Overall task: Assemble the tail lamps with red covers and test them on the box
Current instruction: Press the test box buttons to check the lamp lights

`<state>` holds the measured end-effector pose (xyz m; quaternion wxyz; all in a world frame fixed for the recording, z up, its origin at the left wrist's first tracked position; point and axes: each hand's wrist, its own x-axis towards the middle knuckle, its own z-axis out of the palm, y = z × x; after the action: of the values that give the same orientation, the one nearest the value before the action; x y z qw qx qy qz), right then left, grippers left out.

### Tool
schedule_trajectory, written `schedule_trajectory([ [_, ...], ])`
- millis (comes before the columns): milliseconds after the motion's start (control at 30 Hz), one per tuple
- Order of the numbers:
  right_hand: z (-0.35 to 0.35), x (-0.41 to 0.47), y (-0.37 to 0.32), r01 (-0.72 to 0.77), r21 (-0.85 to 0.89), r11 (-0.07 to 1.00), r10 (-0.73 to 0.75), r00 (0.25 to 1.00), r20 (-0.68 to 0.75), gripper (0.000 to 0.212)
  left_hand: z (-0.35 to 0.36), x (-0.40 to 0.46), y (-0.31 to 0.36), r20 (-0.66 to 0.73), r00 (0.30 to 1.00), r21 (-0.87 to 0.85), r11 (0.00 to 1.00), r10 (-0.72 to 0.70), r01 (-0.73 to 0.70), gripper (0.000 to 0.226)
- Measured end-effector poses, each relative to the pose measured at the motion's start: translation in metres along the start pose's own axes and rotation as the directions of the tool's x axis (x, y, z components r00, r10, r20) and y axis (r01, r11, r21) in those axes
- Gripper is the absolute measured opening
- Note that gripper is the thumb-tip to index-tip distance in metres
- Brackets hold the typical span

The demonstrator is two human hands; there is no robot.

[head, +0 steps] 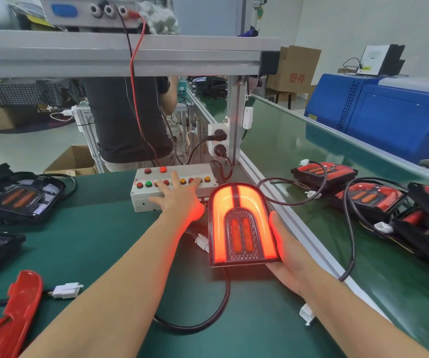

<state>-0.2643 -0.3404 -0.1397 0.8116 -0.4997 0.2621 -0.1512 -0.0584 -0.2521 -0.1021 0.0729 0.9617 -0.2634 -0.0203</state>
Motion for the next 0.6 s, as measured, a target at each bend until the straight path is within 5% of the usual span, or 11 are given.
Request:
schedule_trajectory([
  [600,0.000,0.000,-0.002,-0.008,-0.001,1.000,0.008,1.000,-0.029,0.065,-0.007,0.010,-0.002,-0.080,0.982,0.177,0.972,0.173,-0.157,0.065],
])
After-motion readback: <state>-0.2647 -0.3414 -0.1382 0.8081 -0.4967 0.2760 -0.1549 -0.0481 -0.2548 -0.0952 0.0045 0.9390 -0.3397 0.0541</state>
